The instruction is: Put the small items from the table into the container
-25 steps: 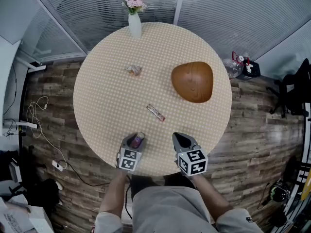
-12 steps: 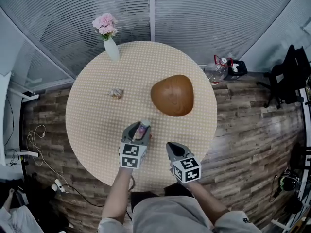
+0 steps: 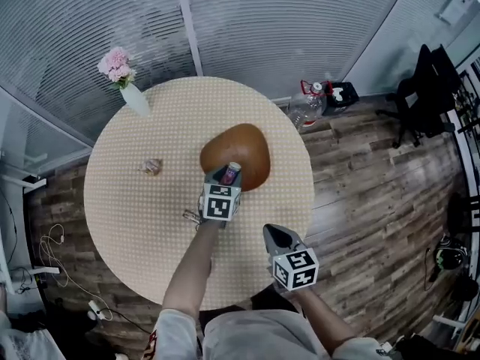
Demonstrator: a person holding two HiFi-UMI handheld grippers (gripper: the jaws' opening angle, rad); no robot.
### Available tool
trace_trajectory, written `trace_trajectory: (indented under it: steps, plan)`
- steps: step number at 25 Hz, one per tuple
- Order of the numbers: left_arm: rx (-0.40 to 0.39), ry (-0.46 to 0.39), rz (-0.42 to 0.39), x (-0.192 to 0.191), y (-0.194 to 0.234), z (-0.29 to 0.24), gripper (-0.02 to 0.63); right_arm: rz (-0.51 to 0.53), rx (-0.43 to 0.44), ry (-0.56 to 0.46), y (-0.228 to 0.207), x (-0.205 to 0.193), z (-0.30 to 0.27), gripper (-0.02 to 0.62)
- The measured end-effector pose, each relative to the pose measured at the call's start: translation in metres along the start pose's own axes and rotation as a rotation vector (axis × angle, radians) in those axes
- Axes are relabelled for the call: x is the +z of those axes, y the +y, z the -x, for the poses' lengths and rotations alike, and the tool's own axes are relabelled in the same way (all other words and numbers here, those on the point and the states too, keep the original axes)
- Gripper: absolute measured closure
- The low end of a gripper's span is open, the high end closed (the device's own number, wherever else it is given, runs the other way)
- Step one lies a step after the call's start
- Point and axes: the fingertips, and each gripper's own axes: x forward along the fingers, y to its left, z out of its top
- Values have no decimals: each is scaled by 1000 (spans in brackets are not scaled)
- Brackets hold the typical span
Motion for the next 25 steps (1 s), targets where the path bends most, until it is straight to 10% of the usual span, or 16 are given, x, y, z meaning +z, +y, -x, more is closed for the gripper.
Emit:
trace_trajectory:
  steps: [7,18,25]
  plan:
    - [32,53,-31,-9,5,-29,431,-34,-50,13,-21,-15,12,595]
    - [65,-120,-27,3,10,33,434,10,11,19,4,-6,-4,595]
    - [125,-195,8,-15,34,122,600,97,100,42,42,-3,-30,595]
